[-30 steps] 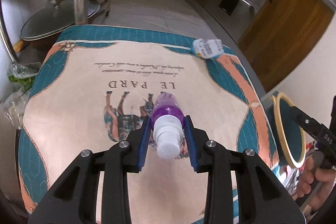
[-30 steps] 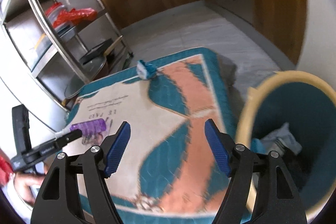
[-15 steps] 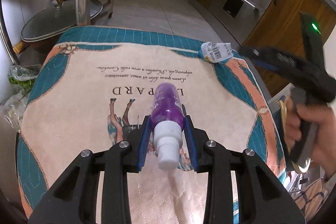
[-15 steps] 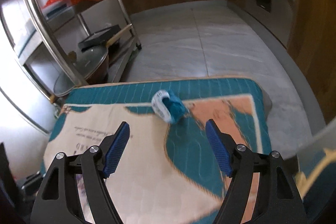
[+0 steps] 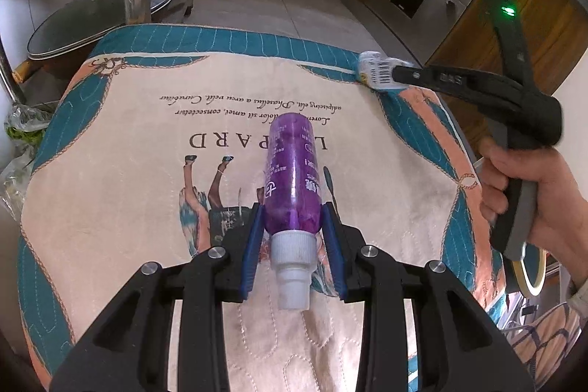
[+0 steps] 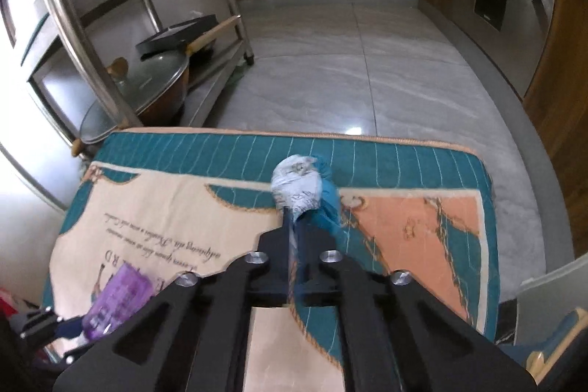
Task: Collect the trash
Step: 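Grasp the white-and-blue wrapper with the right tool while the left holds the bottle, then carry the purple bottle and wrapper over the teal bin with both tools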
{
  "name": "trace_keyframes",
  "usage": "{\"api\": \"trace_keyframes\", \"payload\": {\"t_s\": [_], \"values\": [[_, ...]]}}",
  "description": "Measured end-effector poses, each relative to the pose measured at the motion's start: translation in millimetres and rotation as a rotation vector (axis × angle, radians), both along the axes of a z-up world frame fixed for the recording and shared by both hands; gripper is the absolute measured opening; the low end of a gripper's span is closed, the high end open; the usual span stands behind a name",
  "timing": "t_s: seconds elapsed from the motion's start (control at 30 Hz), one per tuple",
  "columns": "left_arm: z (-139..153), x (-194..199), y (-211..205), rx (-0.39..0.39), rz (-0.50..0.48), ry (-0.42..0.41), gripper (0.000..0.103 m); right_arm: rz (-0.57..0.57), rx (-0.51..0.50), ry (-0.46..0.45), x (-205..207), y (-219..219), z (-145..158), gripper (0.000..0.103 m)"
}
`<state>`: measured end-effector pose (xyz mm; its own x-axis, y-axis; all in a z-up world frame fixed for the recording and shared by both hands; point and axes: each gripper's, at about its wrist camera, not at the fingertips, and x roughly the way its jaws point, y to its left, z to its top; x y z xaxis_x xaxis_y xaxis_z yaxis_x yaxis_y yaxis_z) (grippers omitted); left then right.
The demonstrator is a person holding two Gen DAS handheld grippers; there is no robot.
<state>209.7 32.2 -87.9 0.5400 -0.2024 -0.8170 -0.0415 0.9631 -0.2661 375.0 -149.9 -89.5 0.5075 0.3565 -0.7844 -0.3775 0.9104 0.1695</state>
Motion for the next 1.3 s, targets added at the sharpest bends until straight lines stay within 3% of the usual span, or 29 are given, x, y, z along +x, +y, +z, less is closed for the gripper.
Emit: {"api": "trace_keyframes", "payload": {"t_s": [0.2,0.5,0.73,1.07,1.3], "values": [[0.1,3.0,-6.5,0.048,-0.012,-0.001,0.032,-0.012,0.088,-0.012,-42.5,-19.7,11.3,0.001],[-1.7,2.5,-18.5,0.145,-0.055,-0.016,0.032,-0.045,0.216,-0.019,-137.9,-63.2,27.2,0.001],[4.0,-8.1,-20.4,0.1,-0.065,-0.024,0.032,-0.097,0.297,0.012,-200.7,-105.3,26.7,0.001],[27.9,-36.8,-45.5,0.086,-0.121,-0.115,0.031,-0.174,0.353,-0.009,-239.7,-146.8,33.3,0.001],[33.1,-48.9,-66.8,0.116,-0.173,-0.141,0.031,-0.222,0.379,-0.038,-255.7,-172.5,40.7,0.001]]}}
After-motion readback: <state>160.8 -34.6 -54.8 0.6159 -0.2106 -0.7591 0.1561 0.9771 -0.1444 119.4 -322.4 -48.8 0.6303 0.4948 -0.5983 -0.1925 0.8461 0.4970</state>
